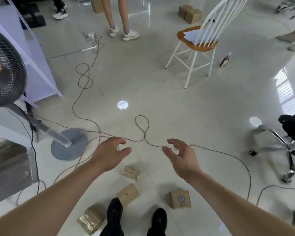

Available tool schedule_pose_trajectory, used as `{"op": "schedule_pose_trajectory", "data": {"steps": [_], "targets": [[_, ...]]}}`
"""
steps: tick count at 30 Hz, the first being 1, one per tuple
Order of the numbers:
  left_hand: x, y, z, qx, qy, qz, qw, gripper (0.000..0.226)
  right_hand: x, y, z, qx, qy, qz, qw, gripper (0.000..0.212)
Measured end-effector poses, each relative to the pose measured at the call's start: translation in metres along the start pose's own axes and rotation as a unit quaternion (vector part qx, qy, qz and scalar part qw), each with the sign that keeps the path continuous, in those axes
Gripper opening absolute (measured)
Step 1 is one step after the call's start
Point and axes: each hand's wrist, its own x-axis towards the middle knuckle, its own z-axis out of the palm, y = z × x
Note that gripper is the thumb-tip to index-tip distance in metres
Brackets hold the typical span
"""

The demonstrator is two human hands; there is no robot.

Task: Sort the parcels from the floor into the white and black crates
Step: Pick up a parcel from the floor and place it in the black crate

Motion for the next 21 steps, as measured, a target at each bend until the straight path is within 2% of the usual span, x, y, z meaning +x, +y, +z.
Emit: {"op": "schedule_pose_trajectory", "data": {"steps": [10, 16, 21], "targets": [[0.111, -0.12, 0.114, 0.015, -0.122, -0.038, 0.992, 0.05, 0.053, 0.118, 0.143, -0.021, -0.053, 0.134, 0.989, 0.048], [0.174, -0.23, 0.201, 0.038, -0.146, -0.08, 0.985, 0.052, 0.091, 0.221, 0.258, 0.001, -0.105, 0.184, 0.977, 0.058], [0.225, -0.319, 0.271, 0.05, -0.152, -0.122, 0.98, 0.056, 0.129, 0.308, 0.342, -0.014, -0.146, 0.199, 0.969, 0.053]]}}
